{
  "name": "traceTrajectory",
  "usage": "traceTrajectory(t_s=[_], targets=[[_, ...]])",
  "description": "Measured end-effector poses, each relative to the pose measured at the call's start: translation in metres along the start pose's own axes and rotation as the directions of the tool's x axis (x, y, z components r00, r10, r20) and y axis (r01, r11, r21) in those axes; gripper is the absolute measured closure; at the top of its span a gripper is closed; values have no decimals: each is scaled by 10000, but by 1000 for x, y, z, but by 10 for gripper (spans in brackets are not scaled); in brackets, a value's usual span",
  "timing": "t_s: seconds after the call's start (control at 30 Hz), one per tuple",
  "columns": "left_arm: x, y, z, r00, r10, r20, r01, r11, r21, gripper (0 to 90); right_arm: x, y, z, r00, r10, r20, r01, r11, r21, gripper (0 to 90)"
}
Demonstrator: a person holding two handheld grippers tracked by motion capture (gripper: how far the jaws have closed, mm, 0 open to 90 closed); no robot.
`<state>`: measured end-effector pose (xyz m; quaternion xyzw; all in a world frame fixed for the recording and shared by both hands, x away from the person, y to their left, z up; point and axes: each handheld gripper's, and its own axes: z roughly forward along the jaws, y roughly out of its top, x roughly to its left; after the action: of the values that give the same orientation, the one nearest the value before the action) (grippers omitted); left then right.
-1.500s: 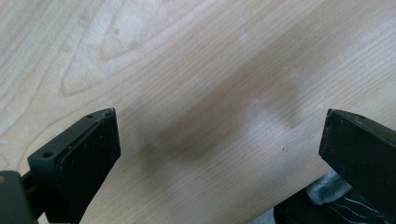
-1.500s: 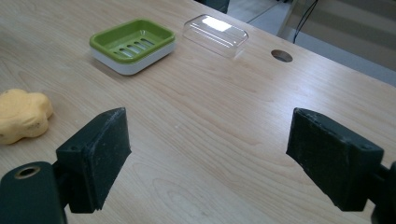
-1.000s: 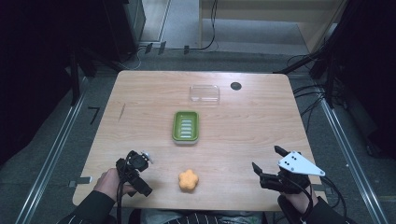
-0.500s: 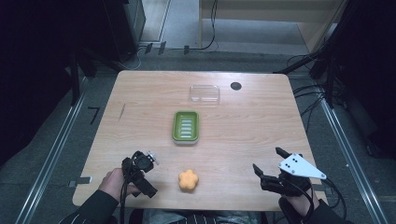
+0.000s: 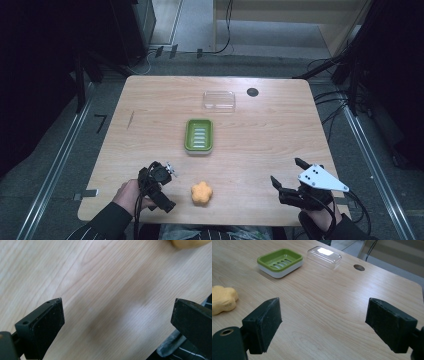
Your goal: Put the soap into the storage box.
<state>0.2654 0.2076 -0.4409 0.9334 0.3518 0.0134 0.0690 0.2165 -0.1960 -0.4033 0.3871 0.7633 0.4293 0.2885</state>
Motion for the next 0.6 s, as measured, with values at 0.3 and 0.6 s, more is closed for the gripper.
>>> traceTrajectory(t_s=[0.3,0.6], targets=[[-11,12,2,9977,667,78,-665,9976,-186,0,0,0,-1,10000,-14,21,14,10000,21,136],[-24,32,6,9870,1602,113,-1599,9867,-289,0,0,0,0,10000,-36,15,36,10000,25,136]])
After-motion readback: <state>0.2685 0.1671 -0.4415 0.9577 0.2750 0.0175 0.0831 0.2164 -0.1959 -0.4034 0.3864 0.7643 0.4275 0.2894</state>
